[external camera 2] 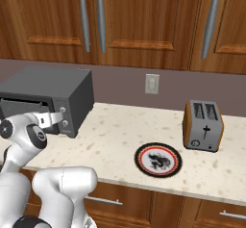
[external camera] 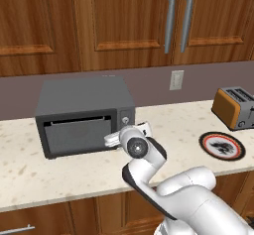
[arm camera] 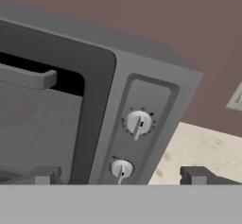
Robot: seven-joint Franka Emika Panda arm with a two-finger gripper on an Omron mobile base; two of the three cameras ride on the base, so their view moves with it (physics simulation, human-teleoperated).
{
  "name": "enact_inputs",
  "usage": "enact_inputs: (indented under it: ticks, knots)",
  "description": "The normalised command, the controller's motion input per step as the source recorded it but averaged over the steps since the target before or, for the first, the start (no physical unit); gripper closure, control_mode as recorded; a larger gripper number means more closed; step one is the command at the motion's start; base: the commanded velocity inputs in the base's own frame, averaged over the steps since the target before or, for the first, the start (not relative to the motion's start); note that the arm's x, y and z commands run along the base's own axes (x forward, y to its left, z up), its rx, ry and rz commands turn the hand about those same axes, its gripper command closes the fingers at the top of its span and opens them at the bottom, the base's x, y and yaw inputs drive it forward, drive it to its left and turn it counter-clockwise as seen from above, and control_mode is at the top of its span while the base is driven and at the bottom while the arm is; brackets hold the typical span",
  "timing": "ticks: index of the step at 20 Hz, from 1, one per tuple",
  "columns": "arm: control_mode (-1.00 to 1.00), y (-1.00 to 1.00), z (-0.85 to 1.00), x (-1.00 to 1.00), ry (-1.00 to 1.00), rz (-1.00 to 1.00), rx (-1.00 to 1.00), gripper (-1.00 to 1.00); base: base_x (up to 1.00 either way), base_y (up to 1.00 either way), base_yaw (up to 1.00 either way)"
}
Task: Pick up the bagel from the plate, place it on the toaster oven rack, close the door, and set the timer.
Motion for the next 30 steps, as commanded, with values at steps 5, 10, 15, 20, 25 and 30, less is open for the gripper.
enact_inputs:
  ticks: [5,10,15,20,25,30]
  knots:
    - [-1.0,-0.01,-0.25,0.0,-0.06,0.0,0.0,-1.0,0.0,0.0,0.0]
    - [-1.0,-0.05,-0.24,0.0,-0.07,0.0,0.01,-1.0,0.0,0.0,0.0]
    - [-1.0,-0.14,-0.24,0.0,-0.05,0.0,0.02,-1.0,0.0,0.0,0.0]
    - [-1.0,-0.23,-0.23,0.0,-0.01,0.0,0.04,-1.0,0.0,0.0,0.0]
    - [-1.0,-0.29,-0.16,0.02,0.0,0.0,0.06,-1.0,0.0,0.0,0.0]
    - [-1.0,-0.27,-0.16,0.11,0.0,0.0,0.06,-1.0,0.0,0.0,0.0]
